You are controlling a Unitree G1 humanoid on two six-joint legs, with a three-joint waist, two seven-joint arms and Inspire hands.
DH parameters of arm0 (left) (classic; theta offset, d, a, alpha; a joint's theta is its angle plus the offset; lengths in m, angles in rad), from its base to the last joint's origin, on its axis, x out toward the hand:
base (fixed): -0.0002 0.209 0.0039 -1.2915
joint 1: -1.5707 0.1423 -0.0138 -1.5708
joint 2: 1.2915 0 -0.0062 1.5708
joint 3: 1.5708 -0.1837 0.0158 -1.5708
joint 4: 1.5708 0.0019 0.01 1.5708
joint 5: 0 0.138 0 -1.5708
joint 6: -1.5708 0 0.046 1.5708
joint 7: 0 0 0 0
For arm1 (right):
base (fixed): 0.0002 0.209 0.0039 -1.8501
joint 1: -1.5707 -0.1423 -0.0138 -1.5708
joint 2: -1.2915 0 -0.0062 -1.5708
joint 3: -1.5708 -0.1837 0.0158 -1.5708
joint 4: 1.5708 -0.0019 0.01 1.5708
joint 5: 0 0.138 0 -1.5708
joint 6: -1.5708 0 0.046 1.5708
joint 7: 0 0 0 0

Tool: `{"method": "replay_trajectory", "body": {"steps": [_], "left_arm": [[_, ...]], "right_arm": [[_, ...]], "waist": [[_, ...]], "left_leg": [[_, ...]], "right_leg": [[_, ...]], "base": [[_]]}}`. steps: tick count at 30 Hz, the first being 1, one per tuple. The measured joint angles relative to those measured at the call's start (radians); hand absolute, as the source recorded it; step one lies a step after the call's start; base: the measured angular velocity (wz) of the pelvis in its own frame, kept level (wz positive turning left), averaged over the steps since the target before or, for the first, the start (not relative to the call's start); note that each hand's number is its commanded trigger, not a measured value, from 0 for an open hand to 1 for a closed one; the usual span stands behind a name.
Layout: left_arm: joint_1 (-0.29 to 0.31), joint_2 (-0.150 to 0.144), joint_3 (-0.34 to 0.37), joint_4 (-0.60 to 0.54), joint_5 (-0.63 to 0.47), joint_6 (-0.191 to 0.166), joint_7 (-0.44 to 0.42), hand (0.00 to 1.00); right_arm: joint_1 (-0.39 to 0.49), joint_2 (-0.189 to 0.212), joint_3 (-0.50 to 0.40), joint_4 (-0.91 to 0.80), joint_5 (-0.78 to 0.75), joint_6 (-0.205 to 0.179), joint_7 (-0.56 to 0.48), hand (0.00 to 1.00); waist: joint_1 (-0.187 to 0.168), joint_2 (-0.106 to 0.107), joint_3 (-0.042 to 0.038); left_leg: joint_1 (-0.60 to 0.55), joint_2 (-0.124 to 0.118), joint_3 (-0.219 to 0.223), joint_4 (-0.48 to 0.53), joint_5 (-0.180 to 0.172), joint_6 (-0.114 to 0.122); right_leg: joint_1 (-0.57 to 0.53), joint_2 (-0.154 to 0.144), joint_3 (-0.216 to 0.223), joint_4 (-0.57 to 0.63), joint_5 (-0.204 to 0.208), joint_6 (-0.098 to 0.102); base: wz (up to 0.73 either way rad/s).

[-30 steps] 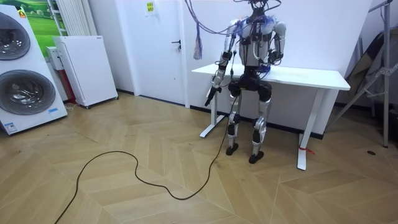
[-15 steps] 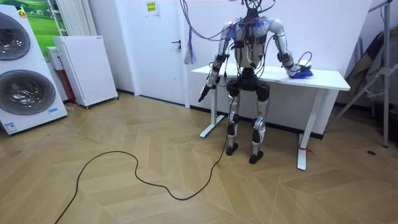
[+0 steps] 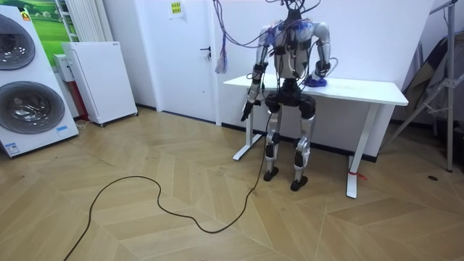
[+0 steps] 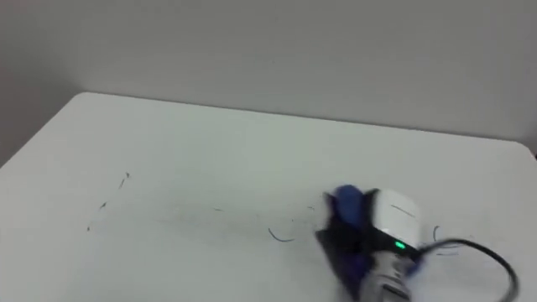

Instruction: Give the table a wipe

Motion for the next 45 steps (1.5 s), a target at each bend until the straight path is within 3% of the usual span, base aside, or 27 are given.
{"method": "replay_trajectory", "body": {"steps": [2, 3, 4, 5, 8, 10, 12, 13, 15, 19, 24, 27, 30, 33, 34, 35, 38, 41, 45], "left_arm": [[0.014, -0.001, 0.004, 0.0, -0.001, 0.002, 0.0, 0.0], [0.017, -0.003, 0.006, 0.0, -0.001, 0.004, -0.002, 0.0], [0.018, -0.006, 0.006, 0.0, -0.001, 0.009, -0.006, 0.0], [0.026, -0.008, 0.006, -0.006, -0.002, 0.011, -0.01, 0.0], [0.054, -0.008, 0.021, -0.032, 0.0, 0.011, -0.01, 0.0], [0.059, -0.007, 0.05, -0.032, 0.012, 0.012, -0.009, 0.0], [0.072, 0.0, 0.093, -0.029, 0.036, 0.01, -0.007, 0.0], [0.074, 0.005, 0.094, -0.029, 0.035, 0.009, -0.006, 0.0], [0.093, 0.019, 0.096, -0.029, 0.03, 0.009, 0.001, 0.0], [0.089, 0.025, 0.077, -0.03, 0.029, 0.007, 0.0, 0.0], [0.075, 0.025, 0.036, -0.03, 0.019, 0.008, -0.001, 0.0], [0.067, 0.02, 0.017, -0.029, 0.006, 0.008, -0.002, 0.0], [0.066, 0.016, -0.004, -0.027, -0.007, 0.008, 0.0, 0.0], [0.05, 0.007, -0.018, -0.026, -0.021, 0.009, 0.0, 0.0], [0.049, 0.006, -0.02, -0.027, -0.021, 0.009, 0.0, 0.0], [0.044, 0.004, -0.025, -0.031, -0.021, 0.009, 0.0, 0.0], [0.05, -0.006, -0.032, -0.033, -0.021, 0.012, 0.0, 0.0], [0.061, -0.006, -0.03, -0.033, -0.02, 0.021, -0.001, 0.0], [0.076, 0.001, -0.005, -0.053, -0.018, 0.02, -0.004, 0.0]], "right_arm": [[-0.033, -0.001, 0.016, -0.002, -0.017, -0.009, 0.039, 1.0], [-0.044, -0.001, 0.014, -0.006, -0.019, -0.009, 0.046, 1.0], [-0.059, -0.009, 0.011, -0.014, -0.019, -0.01, 0.052, 1.0], [-0.056, -0.02, 0.006, -0.014, -0.018, -0.029, 0.044, 1.0], [-0.019, -0.025, -0.033, 0.026, -0.021, -0.091, -0.006, 1.0], [0.04, -0.041, -0.075, 0.044, -0.022, -0.126, -0.062, 1.0], [0.128, -0.091, -0.164, 0.072, -0.019, -0.16, -0.153, 1.0], [0.151, -0.105, -0.187, 0.081, -0.019, -0.161, -0.181, 1.0], [0.216, -0.169, -0.251, 0.132, -0.004, -0.162, -0.271, 1.0], [0.232, -0.213, -0.283, 0.185, 0.012, -0.155, -0.315, 1.0], [0.215, -0.194, -0.277, 0.172, 0.031, -0.115, -0.304, 1.0], [0.216, -0.168, -0.267, 0.108, 0.028, -0.064, -0.265, 1.0], [0.21, -0.113, -0.216, 0.011, 0.021, -0.016, -0.177, 1.0], [0.16, -0.057, -0.114, -0.034, 0.016, -0.005, -0.113, 1.0], [0.147, -0.054, -0.091, -0.045, 0.015, -0.002, -0.092, 1.0], [0.122, -0.051, -0.048, -0.062, 0.011, -0.001, -0.053, 1.0], [0.073, -0.044, 0.008, -0.063, -0.022, -0.007, 0.014, 1.0], [0.062, -0.046, 0.006, -0.057, -0.027, -0.012, 0.024, 1.0], [0.075, -0.052, -0.035, 0.02, -0.018, -0.09, -0.03, 1.0]], "waist": [[0.015, 0.004, 0.0018], [0.016, 0.006, 0.0066], [0.012, 0.008, 0.0191], [0.007, 0.014, 0.0236], [-0.018, 0.021, 0.0175], [-0.034, 0.009, 0.0057], [-0.064, 0.004, -0.0048], [-0.069, 0.003, -0.0076], [-0.079, 0.003, -0.0211], [-0.1, -0.002, -0.0221], [-0.1, -0.005, -0.0208], [-0.099, -0.008, -0.0186], [-0.081, -0.008, -0.0181], [-0.056, -0.007, -0.0135], [-0.051, -0.008, -0.0113], [-0.042, -0.006, -0.0035], [-0.034, -0.003, -0.0016], [-0.035, -0.002, -0.0025], [-0.047, -0.004, -0.0035]], "left_leg": [[0.004, -0.002, -0.009, -0.011, -0.001, 0.0], [0.001, -0.003, -0.013, -0.015, -0.001, 0.0], [-0.008, -0.005, -0.016, -0.015, 0.004, 0.002], [-0.021, -0.005, -0.018, -0.014, 0.005, 0.002], [-0.011, -0.006, -0.021, -0.016, 0.005, -0.002], [-0.007, -0.005, -0.02, -0.016, 0.006, -0.004], [0.015, -0.003, -0.004, -0.016, 0.006, -0.005], [0.021, 0.0, 0.008, -0.017, 0.006, -0.005], [0.042, -0.001, 0.011, -0.017, 0.001, 0.004], [0.043, 0.0, 0.012, -0.013, 0.001, 0.004], [0.043, -0.001, 0.014, -0.005, 0.002, 0.003], [0.043, 0.0, 0.016, -0.004, 0.001, 0.003], [0.053, 0.008, 0.032, -0.015, -0.004, -0.003], [0.039, 0.014, 0.028, -0.017, -0.006, -0.01], [0.035, 0.015, 0.028, -0.018, -0.005, -0.011], [0.034, 0.017, 0.032, -0.02, -0.004, -0.014], [0.018, 0.016, 0.024, -0.02, -0.001, -0.016], [0.016, 0.015, 0.014, -0.019, 0.0, -0.017], [0.025, 0.014, 0.017, -0.015, 0.0, -0.018]], "right_leg": [[0.002, -0.001, -0.009, -0.001, -0.005, 0.002], [0.001, -0.001, -0.012, -0.003, -0.004, 0.0], [0.0, -0.001, -0.015, -0.002, -0.002, -0.002], [-0.002, 0.0, -0.019, -0.006, 0.001, -0.001], [0.003, -0.003, -0.028, -0.01, -0.005, 0.005], [0.012, -0.005, -0.037, -0.016, -0.007, 0.005], [0.042, -0.007, -0.031, -0.019, -0.012, 0.006], [0.047, -0.008, -0.031, -0.018, -0.013, 0.006], [0.064, -0.014, -0.031, -0.016, -0.013, 0.007], [0.063, -0.017, -0.029, -0.016, -0.013, 0.007], [0.062, -0.015, -0.02, -0.015, -0.013, 0.007], [0.059, -0.009, -0.01, -0.014, -0.012, 0.007], [0.056, -0.003, -0.004, -0.016, -0.008, 0.003], [0.041, 0.003, -0.008, -0.013, -0.009, -0.001], [0.038, 0.004, -0.009, -0.013, -0.01, -0.002], [0.035, 0.006, -0.009, -0.013, -0.01, -0.003], [0.028, 0.007, -0.017, -0.017, -0.008, -0.001], [0.032, 0.006, -0.025, -0.017, -0.007, -0.001], [0.046, 0.002, -0.034, -0.019, -0.011, -0.004]], "base": [[0.29], [0.13], [0.07], [0.08], [0.1], [0.2], [0.17], [0.0], [-0.15], [-0.09], [-0.04], [-0.09], [-0.18], [0.01], [0.09], [0.06], [0.13], [0.11], [0.08]]}}
